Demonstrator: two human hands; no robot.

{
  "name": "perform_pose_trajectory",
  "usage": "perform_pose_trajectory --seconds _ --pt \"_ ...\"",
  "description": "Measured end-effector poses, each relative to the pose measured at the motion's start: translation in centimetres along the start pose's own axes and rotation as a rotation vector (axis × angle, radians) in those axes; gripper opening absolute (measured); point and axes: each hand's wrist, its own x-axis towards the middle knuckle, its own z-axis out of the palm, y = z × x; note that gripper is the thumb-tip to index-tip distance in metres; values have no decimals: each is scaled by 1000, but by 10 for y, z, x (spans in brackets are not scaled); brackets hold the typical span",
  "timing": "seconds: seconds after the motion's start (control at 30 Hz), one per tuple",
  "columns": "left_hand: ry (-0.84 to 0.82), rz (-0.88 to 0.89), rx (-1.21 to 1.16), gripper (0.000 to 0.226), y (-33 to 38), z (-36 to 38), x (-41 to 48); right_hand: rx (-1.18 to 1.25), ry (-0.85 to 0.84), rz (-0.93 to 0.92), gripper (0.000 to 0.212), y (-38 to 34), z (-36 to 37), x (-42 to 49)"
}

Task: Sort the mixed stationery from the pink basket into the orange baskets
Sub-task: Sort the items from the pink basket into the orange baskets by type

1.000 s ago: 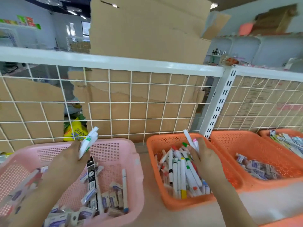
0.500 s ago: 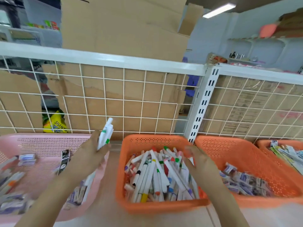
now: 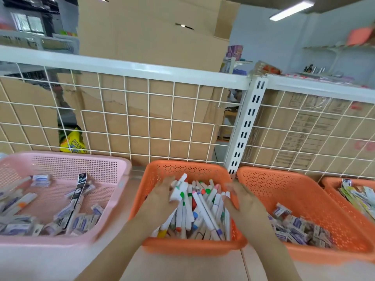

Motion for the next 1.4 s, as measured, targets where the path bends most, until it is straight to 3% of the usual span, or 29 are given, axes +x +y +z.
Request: perform_pose_trajectory --seconds 0.2,0.33,0.43,0.63,0.83,1.0,1.17,1.4 --pt "129 136 121 44 -8 -22 -13 -39 6 -31 26 -3 3 1" --pt "198 144 286 50 -33 -52 -27 -81 31 -92 25 -14 11 5" --pt "263 72 361 55 -59 -79 -39 -66 12 -82 26 -28 18 11" --pt "323 -14 409 33 -108 -137 -56 -29 -12 -119 24 -71 44 27" --pt "331 -23 466 36 -165 -189 -66 -12 -35 -162 24 -132 76 39" --pt "322 -51 421 35 -200 -222 -67 11 -78 -197 40 -195 105 47" --pt "240 -39 401 33 -235 -243 -64 -85 -259 -218 36 -239 137 51" --pt "82 -13 368 34 -263 -257 -54 -175 -767 -79 41 -264 184 48"
